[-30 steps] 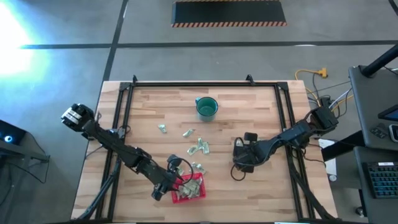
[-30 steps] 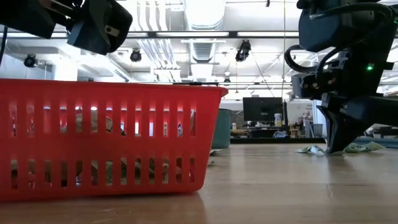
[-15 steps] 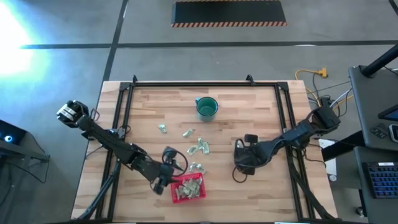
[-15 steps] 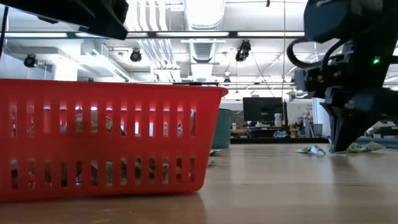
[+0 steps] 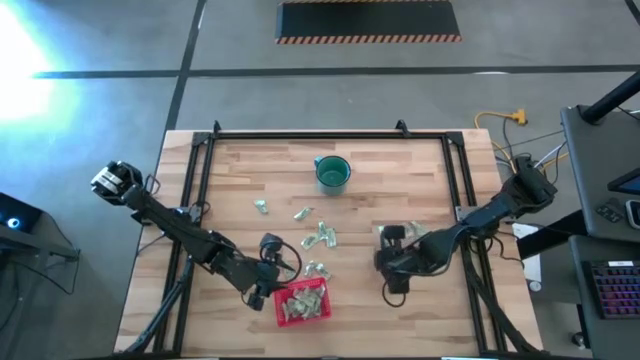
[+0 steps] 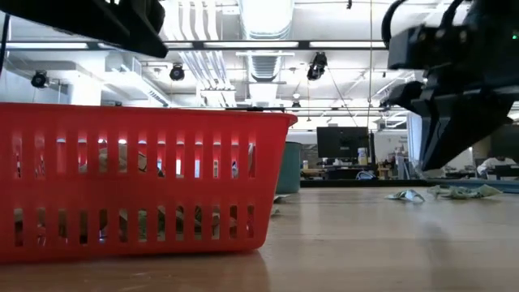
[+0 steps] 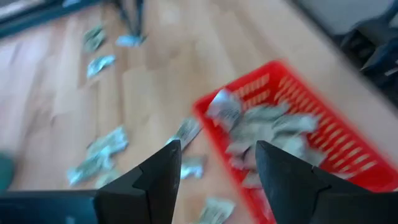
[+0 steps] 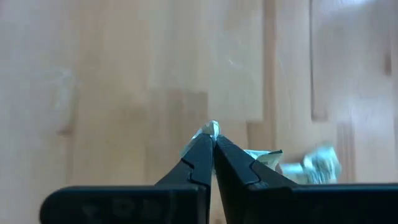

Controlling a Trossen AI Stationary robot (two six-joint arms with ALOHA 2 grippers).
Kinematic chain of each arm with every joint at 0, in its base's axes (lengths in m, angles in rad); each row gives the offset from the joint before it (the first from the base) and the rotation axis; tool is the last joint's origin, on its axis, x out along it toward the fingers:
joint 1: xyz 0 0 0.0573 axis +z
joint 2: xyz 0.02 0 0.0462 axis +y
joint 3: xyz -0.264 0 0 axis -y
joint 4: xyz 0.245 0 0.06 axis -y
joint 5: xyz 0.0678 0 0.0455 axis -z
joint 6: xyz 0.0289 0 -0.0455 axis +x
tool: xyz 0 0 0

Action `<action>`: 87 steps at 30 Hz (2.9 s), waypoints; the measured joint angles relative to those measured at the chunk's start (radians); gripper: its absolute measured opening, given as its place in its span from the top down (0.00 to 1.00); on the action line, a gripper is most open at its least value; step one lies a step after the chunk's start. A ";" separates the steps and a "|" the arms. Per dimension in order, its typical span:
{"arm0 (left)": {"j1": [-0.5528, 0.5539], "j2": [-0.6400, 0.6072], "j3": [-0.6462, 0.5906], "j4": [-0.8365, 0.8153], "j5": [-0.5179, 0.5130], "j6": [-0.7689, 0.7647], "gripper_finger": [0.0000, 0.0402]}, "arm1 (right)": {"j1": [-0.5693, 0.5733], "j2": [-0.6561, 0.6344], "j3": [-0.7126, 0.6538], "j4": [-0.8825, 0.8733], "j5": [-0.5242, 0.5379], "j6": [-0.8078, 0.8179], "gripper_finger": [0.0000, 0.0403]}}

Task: Pick and place items into bin
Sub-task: Put the green stevia packet into the red bin

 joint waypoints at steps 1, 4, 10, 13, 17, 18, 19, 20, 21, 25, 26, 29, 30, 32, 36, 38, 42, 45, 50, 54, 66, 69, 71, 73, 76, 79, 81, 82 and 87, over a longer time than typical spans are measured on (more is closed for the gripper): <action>0.000 0.000 0.001 -0.027 -0.023 -0.014 0.53 | 0.004 0.000 0.000 0.013 0.001 -0.019 0.98; 0.000 -0.002 0.001 -0.090 -0.083 -0.067 0.53 | 0.010 0.000 0.000 0.046 0.007 -0.073 0.98; 0.000 -0.005 -0.001 -0.212 -0.114 -0.135 0.53 | 0.009 -0.006 0.000 0.147 0.010 -0.201 0.98; 0.000 -0.006 -0.003 -0.231 -0.114 -0.136 0.53 | 0.009 -0.011 0.003 0.203 0.010 -0.272 0.98; 0.000 -0.006 -0.004 -0.262 -0.114 -0.170 0.53 | 0.011 -0.013 0.015 0.285 0.010 -0.358 0.98; 0.000 -0.006 -0.004 -0.274 -0.114 -0.187 0.53 | 0.012 -0.013 0.015 0.317 0.010 -0.389 0.98; 0.000 -0.006 -0.004 -0.291 -0.113 -0.201 0.53 | 0.012 -0.011 0.015 0.354 0.010 -0.422 0.98; 0.000 -0.006 -0.004 -0.308 -0.114 -0.214 0.53 | 0.012 -0.008 0.015 0.394 0.010 -0.459 0.98; 0.000 -0.006 -0.006 -0.319 -0.114 -0.227 0.53 | 0.012 -0.005 0.015 0.437 0.010 -0.499 0.98; 0.001 -0.006 -0.020 -0.351 -0.118 -0.261 0.53 | 0.012 0.018 0.015 0.613 0.004 -0.650 0.98; 0.001 -0.006 -0.022 -0.364 -0.124 -0.264 0.53 | 0.012 0.026 0.015 0.658 -0.004 -0.681 0.98; 0.001 -0.006 -0.024 -0.365 -0.134 -0.265 0.53 | 0.011 0.049 0.015 0.789 -0.070 -0.750 0.98; 0.001 -0.006 -0.026 -0.362 -0.137 -0.265 0.53 | 0.011 0.061 0.015 0.840 -0.102 -0.770 0.98; 0.001 -0.006 -0.032 -0.362 -0.140 -0.265 0.53 | 0.011 0.090 0.015 0.939 -0.170 -0.801 0.98; 0.002 -0.006 -0.056 -0.349 -0.149 -0.265 0.53 | 0.006 0.159 0.015 1.107 -0.292 -0.845 0.98; 0.002 -0.006 -0.072 -0.348 -0.166 -0.265 0.53 | -0.001 0.190 0.015 1.159 -0.312 -0.850 0.98; 0.003 -0.006 -0.092 -0.350 -0.195 -0.265 0.53 | -0.029 0.244 0.042 1.184 -0.320 -0.825 0.98; 0.003 -0.006 -0.092 -0.347 -0.197 -0.265 0.53 | -0.059 0.304 0.088 1.187 -0.396 -0.785 0.98; 0.003 -0.006 -0.091 -0.344 -0.197 -0.266 0.53 | -0.089 0.376 0.178 1.099 -0.458 -0.740 0.98; 0.003 -0.006 -0.091 -0.345 -0.197 -0.266 0.53 | -0.096 0.392 0.245 0.933 -0.465 -0.709 0.98; 0.003 -0.006 -0.091 -0.343 -0.197 -0.268 0.53 | -0.098 0.391 0.284 0.803 -0.472 -0.690 0.80; 0.003 -0.006 -0.091 -0.344 -0.197 -0.268 0.53 | -0.101 0.391 0.290 0.801 -0.467 -0.692 0.73; 0.003 -0.006 -0.091 -0.356 -0.197 -0.275 0.53 | -0.102 0.384 0.294 0.799 -0.465 -0.692 0.69; 0.003 -0.007 -0.090 -0.405 -0.194 -0.329 0.53 | -0.103 0.368 0.294 0.777 -0.465 -0.693 0.66; 0.003 -0.015 -0.090 -0.556 -0.177 -0.503 0.53 | -0.103 0.334 0.294 0.695 -0.464 -0.684 0.64; 0.002 -0.019 -0.090 -0.743 -0.142 -0.740 0.53 | -0.102 0.302 0.293 0.615 -0.463 -0.654 0.63; 0.000 -0.019 -0.091 -0.843 -0.110 -0.885 0.53 | -0.102 0.283 0.293 0.572 -0.461 -0.633 0.63; -0.001 -0.019 -0.092 -0.880 -0.093 -0.941 0.53 | -0.102 0.272 0.293 0.540 -0.461 -0.623 0.63; -0.001 -0.019 -0.117 -0.893 -0.056 -1.024 0.53 | -0.094 0.232 0.290 0.422 -0.434 -0.558 0.63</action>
